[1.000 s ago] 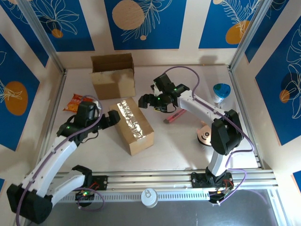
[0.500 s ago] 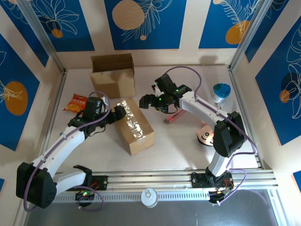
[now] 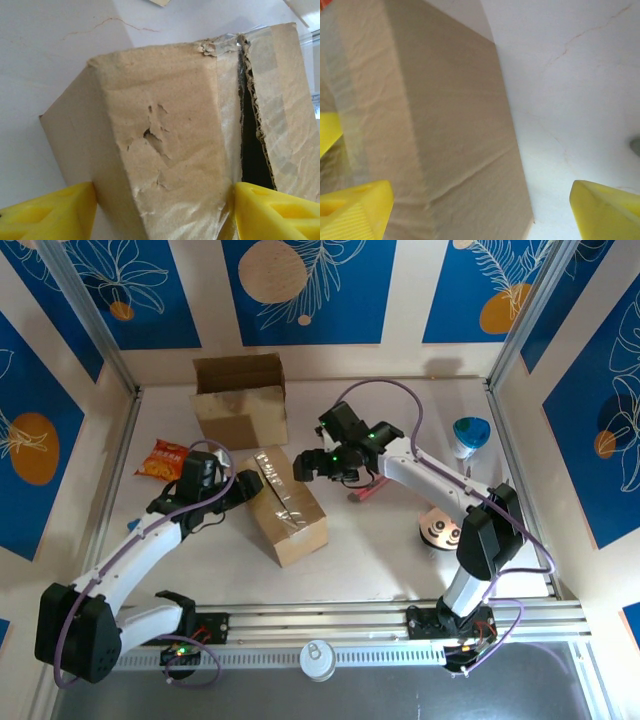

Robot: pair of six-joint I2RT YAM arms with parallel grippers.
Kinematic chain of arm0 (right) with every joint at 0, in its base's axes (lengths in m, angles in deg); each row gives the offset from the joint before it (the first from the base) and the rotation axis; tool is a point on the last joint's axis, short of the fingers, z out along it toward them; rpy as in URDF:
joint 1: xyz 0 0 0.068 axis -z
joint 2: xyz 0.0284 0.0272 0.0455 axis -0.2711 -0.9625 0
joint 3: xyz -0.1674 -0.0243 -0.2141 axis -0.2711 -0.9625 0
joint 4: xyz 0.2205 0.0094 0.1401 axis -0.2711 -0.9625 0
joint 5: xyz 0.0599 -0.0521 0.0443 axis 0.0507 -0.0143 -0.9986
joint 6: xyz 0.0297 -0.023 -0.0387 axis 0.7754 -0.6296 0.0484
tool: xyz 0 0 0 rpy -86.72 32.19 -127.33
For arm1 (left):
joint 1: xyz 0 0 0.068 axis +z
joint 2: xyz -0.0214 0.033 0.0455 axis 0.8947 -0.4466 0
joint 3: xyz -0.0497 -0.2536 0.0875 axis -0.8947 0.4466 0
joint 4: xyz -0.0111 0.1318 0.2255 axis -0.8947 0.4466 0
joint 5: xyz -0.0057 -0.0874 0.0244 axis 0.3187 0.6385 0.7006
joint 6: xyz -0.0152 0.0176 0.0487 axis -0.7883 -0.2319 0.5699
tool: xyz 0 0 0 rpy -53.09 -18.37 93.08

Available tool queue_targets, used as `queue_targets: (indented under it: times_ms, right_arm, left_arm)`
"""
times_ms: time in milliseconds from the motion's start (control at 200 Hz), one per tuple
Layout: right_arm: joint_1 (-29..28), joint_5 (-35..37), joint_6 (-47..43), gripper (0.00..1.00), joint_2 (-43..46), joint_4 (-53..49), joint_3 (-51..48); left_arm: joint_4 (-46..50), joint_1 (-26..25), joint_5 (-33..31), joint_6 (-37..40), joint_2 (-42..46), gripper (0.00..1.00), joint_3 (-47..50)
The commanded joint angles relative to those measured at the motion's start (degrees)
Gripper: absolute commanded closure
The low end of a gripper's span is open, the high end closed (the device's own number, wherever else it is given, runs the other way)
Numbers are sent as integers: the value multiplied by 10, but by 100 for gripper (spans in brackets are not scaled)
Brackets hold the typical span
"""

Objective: Unpack the express box

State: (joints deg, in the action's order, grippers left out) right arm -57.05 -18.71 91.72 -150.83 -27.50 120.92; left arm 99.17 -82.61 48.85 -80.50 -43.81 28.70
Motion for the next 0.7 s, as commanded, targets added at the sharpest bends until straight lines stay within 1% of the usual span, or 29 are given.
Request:
queue_targets:
  times_ms: [0,55,130,300,475,600,690]
  right_arm:
    - [-44,103,-57,8,-7,-94,70]
    - [-68,147,-67,8,-19,-125,97]
    - [-96,190,-77,7,-39,-158,131]
    - [-141,229,-88,5,-98,-215,205]
    - [-157,252,-85,5,-152,-246,253]
    - [-158,261,-82,5,-173,-246,263]
    - [-159,281,-76,5,-186,-253,267]
  left_arm:
    - [-12,8,18,-15,0,30,16]
    - [-15,8,20,-17,1,30,16]
    - [-16,9,22,-18,2,29,17]
    - [-22,9,25,-19,1,28,20]
    - [-27,9,28,-22,1,27,26]
    - [-30,9,29,-23,2,27,28]
    - [-32,9,32,-25,1,27,30]
